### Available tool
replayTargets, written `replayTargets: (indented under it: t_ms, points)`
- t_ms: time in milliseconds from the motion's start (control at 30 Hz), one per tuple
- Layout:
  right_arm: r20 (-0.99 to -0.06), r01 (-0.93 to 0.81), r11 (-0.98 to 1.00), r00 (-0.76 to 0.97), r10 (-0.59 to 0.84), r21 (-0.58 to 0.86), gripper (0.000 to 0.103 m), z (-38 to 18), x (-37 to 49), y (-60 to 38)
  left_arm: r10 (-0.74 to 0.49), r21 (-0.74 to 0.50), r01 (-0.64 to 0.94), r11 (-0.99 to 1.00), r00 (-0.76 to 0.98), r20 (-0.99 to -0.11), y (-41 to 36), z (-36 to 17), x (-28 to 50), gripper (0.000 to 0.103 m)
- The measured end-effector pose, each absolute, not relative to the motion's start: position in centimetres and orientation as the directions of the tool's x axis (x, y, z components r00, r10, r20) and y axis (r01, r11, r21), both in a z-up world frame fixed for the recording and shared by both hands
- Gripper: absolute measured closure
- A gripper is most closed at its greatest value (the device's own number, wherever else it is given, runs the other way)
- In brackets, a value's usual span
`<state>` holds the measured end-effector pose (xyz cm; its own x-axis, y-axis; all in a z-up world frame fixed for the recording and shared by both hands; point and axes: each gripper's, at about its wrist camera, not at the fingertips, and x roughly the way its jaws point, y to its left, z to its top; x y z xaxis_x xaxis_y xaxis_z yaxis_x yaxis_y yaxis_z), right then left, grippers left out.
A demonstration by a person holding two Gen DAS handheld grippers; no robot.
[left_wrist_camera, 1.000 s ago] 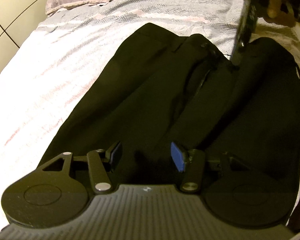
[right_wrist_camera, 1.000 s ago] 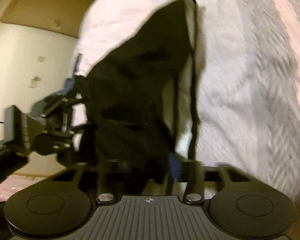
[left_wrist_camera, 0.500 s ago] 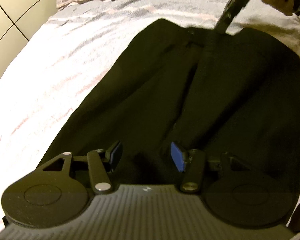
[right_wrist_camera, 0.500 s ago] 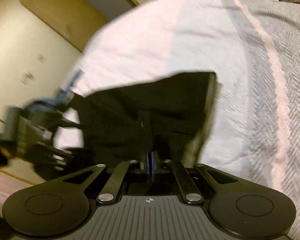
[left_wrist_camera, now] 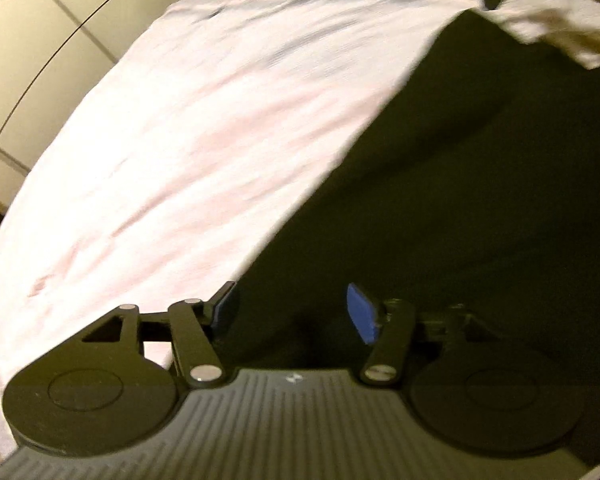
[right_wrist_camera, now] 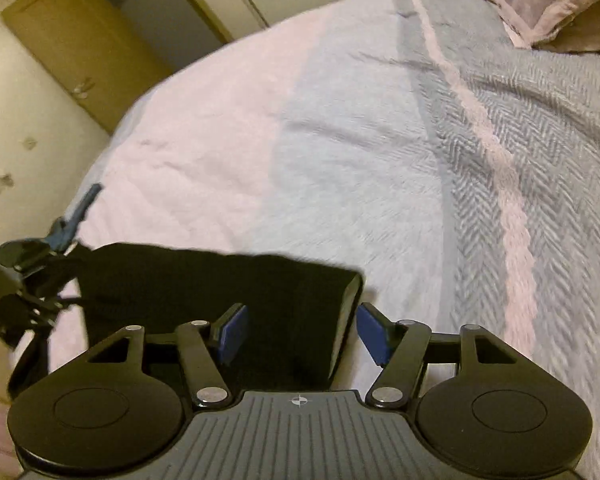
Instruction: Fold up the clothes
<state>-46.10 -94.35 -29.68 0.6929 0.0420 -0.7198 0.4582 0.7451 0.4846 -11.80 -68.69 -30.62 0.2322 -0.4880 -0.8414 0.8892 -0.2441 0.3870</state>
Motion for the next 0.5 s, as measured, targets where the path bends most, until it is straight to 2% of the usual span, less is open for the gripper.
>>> replayTargets:
  t_ms: [67,200,233,267,300,333,367,400,433,467,500]
  points:
    - [-0.740,0.480,0.733,0.671,0.048,0.483,0.039,-31.0,-44.6,-95.1,-0.480,0.408,0.883,-0.233,0.260,-0.838,-69.5,-30.7,-8.5,0.045]
    - [-0.777,0.496,0.721,0.623,0.094,0.484,0.040,-33.5,-42.2,-95.7,-0.401,0.350,0.907,-0.237,0.237,-0.885,-71.3,-32.5,-1.4,0.045]
    - [-0.781,0.501,0.716,0.616,0.100,0.486,0.044,-33.8,-42.0,-95.7,-0.390,0.333,0.911,-0.243,0.222,-0.893,-71.5,-33.1,0.1,0.045]
    - [-0.791,0.518,0.710,0.605,0.092,0.478,0.060,-34.0,-41.9,-95.6,-0.372,0.304,0.920,-0.247,0.199,-0.907,-71.6,-33.8,1.4,0.045]
    - [-0.798,0.533,0.701,0.596,0.086,0.473,0.066,-34.0,-42.0,-95.6,-0.334,0.254,0.935,-0.247,0.164,-0.928,-71.8,-34.7,2.7,0.046]
    - [-0.806,0.547,0.696,0.587,0.078,0.466,0.077,-34.0,-42.0,-95.6,-0.285,0.187,0.952,-0.241,0.114,-0.952,-72.0,-35.7,3.9,0.046]
    - [-0.812,0.551,0.706,0.580,0.061,0.446,0.090,-33.5,-42.0,-95.4,-0.257,0.117,0.966,-0.230,0.055,-0.965,-72.2,-36.3,4.7,0.056]
    - [-0.818,0.554,0.715,0.573,0.043,0.426,0.091,-33.0,-42.1,-95.2,-0.232,0.046,0.975,-0.217,-0.006,-0.973,-72.3,-36.9,5.3,0.078]
    - [-0.824,0.557,0.725,0.567,0.026,0.405,0.093,-32.4,-42.0,-94.9,-0.230,0.031,0.974,-0.223,-0.022,-0.973,-72.4,-36.7,5.3,0.090]
    - [-0.826,0.554,0.739,0.564,0.008,0.385,0.094,-31.4,-42.0,-94.8,-0.230,0.021,0.973,-0.231,-0.034,-0.973,-72.4,-36.5,5.2,0.101]
    - [-0.827,0.551,0.751,0.562,-0.011,0.365,0.095,-30.4,-41.9,-94.6,-0.243,0.046,0.964,-0.264,-0.020,-0.970,-72.3,-35.8,4.7,0.103]
